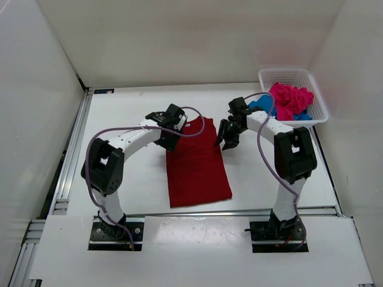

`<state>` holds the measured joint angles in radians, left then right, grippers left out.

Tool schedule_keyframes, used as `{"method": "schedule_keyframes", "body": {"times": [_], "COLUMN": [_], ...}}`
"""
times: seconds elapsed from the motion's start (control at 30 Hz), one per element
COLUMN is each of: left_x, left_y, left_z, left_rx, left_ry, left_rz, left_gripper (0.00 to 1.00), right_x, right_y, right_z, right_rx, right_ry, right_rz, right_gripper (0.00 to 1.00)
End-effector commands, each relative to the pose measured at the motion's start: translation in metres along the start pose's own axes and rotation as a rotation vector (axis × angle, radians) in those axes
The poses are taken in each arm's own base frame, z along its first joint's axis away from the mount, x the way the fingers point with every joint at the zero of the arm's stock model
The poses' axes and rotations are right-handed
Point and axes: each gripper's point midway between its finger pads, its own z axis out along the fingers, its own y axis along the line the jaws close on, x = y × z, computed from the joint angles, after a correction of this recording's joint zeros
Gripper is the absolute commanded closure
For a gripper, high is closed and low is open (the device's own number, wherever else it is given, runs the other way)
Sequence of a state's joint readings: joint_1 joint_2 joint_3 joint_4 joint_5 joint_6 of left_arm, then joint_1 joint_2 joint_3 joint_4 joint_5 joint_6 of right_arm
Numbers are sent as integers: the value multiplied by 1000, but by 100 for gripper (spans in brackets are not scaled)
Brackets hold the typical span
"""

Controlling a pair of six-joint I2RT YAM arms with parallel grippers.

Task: Fold and stack the t-shirts
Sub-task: Fold the folded rectangular tshirt in 1/3 of the way

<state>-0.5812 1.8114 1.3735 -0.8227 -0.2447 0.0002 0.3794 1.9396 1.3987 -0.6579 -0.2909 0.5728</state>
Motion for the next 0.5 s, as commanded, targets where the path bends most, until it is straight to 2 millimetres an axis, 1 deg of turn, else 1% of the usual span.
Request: {"method": "schedule_keyframes", "body": {"times": [0.0,0.07,0.1,0.13,0.17,0.2,0.23,0.27,0.3,0.33,0.37,0.4,0.43,0.47], "left_x": [-28,-24,-11,-1,12,21,28,35,38,46,49,53,62,70], "left_y": [13,-3,-20,-39,-42,-49,-50,-54,-55,-58,-65,-73,-79,-86], "left_z": [-39,-49,-53,-55,-48,-43,-38,-31,-31,-30,-33,-41,-43,-49], "left_rx": [-39,19,68,135,150,163,162,173,183,202,244,268,286,314], "left_ry": [-134,-152,-139,-122,-87,-54,-24,7,21,43,58,42,50,62], "left_rz": [-27,-3,31,63,72,90,96,103,105,109,110,130,146,163], "left_gripper": [35,35,35,35,36,37,38,38,40,40,40,37,35,32], "right_x": [-27,-19,-6,1,14,20,30,43,50,56,63,70,85,94], "right_y": [19,16,9,9,6,5,3,-5,-10,-14,-14,-18,-28,-29], "right_z": [-50,-55,-53,-49,-41,-39,-36,-29,-27,-26,-29,-29,-26,-31], "right_rx": [-37,-46,-43,-65,-67,-77,-76,-73,-65,-58,-62,-58,-47,-67], "right_ry": [-215,-230,-207,-180,-139,-117,-86,-42,-30,-19,-19,-12,26,40], "right_rz": [-94,-99,-104,-104,-114,-111,-110,-97,-91,-86,-96,-93,-90,-121], "right_gripper": [51,58,63,72,76,80,85,85,82,77,60,54,50,46]}}
